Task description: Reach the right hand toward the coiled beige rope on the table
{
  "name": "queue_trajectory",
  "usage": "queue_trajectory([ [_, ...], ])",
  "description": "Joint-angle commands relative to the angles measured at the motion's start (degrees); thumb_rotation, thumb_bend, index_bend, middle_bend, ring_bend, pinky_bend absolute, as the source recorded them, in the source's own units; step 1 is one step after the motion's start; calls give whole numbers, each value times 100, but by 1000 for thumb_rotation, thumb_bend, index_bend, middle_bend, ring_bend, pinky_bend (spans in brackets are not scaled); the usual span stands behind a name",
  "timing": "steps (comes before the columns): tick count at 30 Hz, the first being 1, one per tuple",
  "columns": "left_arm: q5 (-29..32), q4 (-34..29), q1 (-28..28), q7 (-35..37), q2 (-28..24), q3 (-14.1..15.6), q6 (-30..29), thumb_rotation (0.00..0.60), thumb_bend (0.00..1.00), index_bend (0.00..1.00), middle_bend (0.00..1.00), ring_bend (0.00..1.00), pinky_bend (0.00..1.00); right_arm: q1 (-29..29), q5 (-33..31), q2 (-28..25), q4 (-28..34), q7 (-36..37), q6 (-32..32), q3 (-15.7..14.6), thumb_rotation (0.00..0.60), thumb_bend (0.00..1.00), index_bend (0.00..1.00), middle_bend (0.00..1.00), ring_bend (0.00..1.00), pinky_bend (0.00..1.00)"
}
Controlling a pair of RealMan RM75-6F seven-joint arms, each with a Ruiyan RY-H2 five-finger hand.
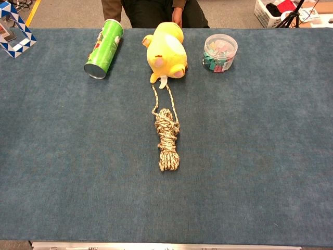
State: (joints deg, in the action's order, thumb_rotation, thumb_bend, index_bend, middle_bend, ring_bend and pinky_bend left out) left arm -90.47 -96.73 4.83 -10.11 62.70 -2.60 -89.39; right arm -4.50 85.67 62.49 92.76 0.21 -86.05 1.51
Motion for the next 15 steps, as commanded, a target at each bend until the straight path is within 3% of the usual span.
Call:
queue_trajectory([
  [1,-2,-2,4,-8,-1,3,9,600,227,0,0,0,0,3,6,4,-6,10,8,7,600,717,0,107,10,105],
  [9,-41,-37,-9,-18,-9,20,-18,600,227,0,0,0,0,-19,250,12,-88,208,-57,25,600,718,0,107,10,105],
  [15,-58,-111,-33,-33,-36,36,-47,600,227,0,0,0,0,-125,652,120,-381,895,-67,-40,600,718,0,92,41,127],
])
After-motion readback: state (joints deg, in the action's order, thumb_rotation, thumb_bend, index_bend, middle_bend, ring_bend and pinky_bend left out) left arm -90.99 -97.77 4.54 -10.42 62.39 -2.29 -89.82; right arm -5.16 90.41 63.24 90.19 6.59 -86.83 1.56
